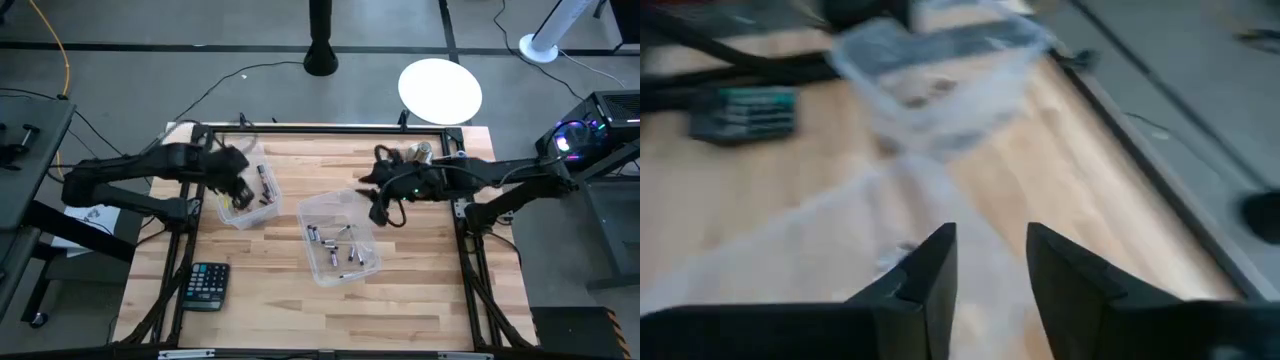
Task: Sort batteries
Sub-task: Adjust the transparent bins
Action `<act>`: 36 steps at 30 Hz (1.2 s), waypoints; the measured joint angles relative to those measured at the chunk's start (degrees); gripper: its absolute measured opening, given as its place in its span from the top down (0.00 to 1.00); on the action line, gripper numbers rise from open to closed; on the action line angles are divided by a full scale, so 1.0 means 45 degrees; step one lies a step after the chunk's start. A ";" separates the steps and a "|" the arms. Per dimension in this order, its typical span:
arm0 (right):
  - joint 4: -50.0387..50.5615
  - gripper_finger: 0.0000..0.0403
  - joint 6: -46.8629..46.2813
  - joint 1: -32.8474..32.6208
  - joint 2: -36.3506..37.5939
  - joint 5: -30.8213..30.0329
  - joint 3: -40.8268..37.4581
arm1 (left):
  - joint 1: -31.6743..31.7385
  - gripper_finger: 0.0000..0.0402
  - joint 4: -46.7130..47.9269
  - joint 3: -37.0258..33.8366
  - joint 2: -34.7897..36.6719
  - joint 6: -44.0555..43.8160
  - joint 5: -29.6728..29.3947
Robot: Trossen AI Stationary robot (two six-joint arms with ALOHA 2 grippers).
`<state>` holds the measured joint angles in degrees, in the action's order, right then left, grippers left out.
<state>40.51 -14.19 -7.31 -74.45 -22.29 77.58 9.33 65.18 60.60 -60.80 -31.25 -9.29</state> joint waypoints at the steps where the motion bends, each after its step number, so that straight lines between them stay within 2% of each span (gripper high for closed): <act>1: 0.0623 0.74 -0.0240 0.0054 0.0004 -0.0436 0.0235 | -0.0162 0.98 0.0346 0.0000 -0.0293 -0.0073 -0.0006; 3: 0.2242 0.80 -0.1004 0.0245 0.0004 -0.1111 0.0567 | -0.0458 1.00 0.0421 -0.0060 -0.0853 -0.0235 0.0104; 6: 0.4426 0.95 -0.2486 0.0705 0.0002 -0.1475 0.0637 | -0.0788 1.00 -0.0654 -0.0750 -0.1535 -0.0236 0.0447; 7: 0.4965 0.97 -0.2845 0.0826 0.0000 -0.1482 0.0593 | -0.0851 1.00 -0.1209 -0.1057 -0.1760 -0.0234 0.0596; 10: 0.5862 0.98 -0.3648 0.0977 0.0044 -0.1471 0.0262 | -0.0923 1.00 -0.2541 -0.1766 -0.2487 -0.0246 0.1067; 14: 0.5922 0.99 -0.4428 0.0735 0.0428 -0.1379 -0.0209 | -0.0935 1.00 -0.3957 -0.1808 -0.3371 -0.0049 0.1537; 18: 0.6101 1.00 -0.5242 0.0302 0.0786 -0.1374 -0.0368 | -0.1353 1.00 -0.5582 -0.1449 -0.4035 0.0749 0.3198; 28: 0.7626 1.00 -0.6817 -0.0320 0.1439 -0.1467 -0.0373 | -0.3349 1.00 -0.5829 -0.0548 -0.4846 0.2679 0.6172; 34: 0.7618 1.00 -0.6356 -0.0116 0.1427 -0.1704 -0.0373 | -0.3924 1.00 -0.6233 -0.0168 -0.4851 0.2959 0.6079; 36: 0.7622 1.00 -0.6195 0.0018 0.1451 -0.1776 -0.0374 | -0.3913 1.00 -0.5485 0.0274 -0.4845 0.3449 0.5689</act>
<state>74.81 -42.07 -7.23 -67.92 -30.28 75.89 -8.27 40.50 61.83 -82.61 -15.74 16.31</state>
